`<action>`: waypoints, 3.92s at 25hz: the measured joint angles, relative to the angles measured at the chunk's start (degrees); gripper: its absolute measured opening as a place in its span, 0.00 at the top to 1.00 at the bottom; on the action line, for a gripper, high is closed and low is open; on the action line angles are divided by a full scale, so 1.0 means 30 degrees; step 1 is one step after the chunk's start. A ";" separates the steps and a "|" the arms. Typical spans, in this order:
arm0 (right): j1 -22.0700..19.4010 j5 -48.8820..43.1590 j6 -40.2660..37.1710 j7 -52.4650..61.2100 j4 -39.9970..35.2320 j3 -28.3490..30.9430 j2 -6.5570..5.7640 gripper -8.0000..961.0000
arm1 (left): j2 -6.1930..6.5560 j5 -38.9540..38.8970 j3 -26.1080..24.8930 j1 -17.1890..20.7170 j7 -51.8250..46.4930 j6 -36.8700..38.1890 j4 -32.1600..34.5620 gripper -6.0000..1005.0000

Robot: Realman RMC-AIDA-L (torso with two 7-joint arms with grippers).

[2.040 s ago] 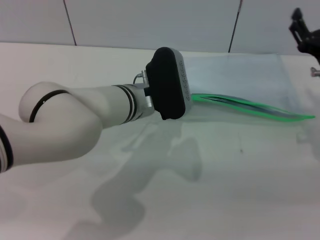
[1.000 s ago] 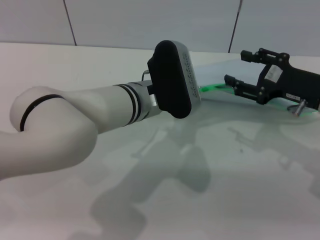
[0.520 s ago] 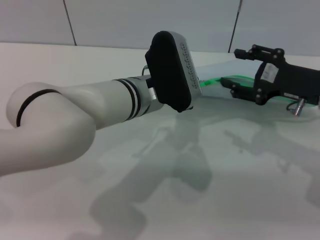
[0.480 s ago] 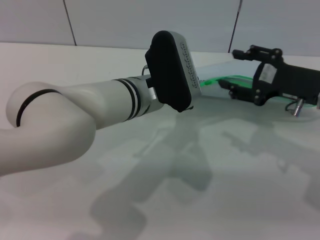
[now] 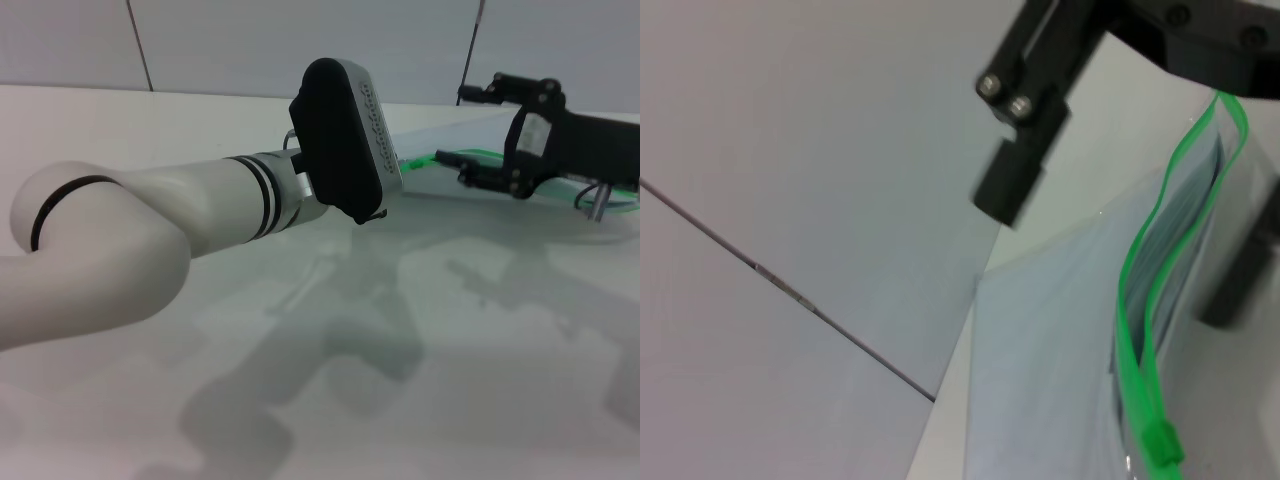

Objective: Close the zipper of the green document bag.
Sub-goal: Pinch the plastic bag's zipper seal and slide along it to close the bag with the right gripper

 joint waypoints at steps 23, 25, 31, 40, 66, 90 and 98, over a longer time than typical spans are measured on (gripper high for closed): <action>-0.0190 0.0671 0.1346 1.0310 -0.3580 0.0197 -0.0045 0.34 | -0.0025 -0.0138 -0.0179 -0.0001 0.0001 0.0001 -0.0073 0.94; -0.0097 -0.0533 0.1766 1.1865 -0.4148 -0.0057 -0.0042 0.34 | -0.0031 -0.0138 -0.0188 -0.0001 0.0000 0.0000 -0.0073 0.94; -0.0087 -0.3081 0.2933 1.2747 -0.5169 -0.1452 0.0010 0.34 | -0.0032 -0.0137 -0.0203 -0.0001 0.0001 0.0000 -0.0090 0.94; -0.1559 -0.4862 0.5444 1.1405 -0.7221 -0.4932 -0.0038 0.34 | -0.0006 -0.0362 -0.0205 -0.0002 0.0001 -0.0002 -0.0191 0.94; -0.4005 -0.5377 0.8637 0.8906 -1.0198 -1.1074 -0.0025 0.36 | 0.0168 -0.0442 -0.0306 0.0153 0.0001 0.0624 0.0708 0.94; -0.3913 -0.5280 1.1207 0.8952 -0.9830 -1.2544 -0.0032 0.57 | 0.0234 -0.0517 -0.0407 0.0207 0.0135 0.1031 0.1103 0.94; -0.3849 -0.5232 1.1309 0.8972 -0.9700 -1.2605 -0.0061 0.64 | 0.0234 -0.0517 -0.0407 0.0199 0.0145 0.1031 0.1102 0.94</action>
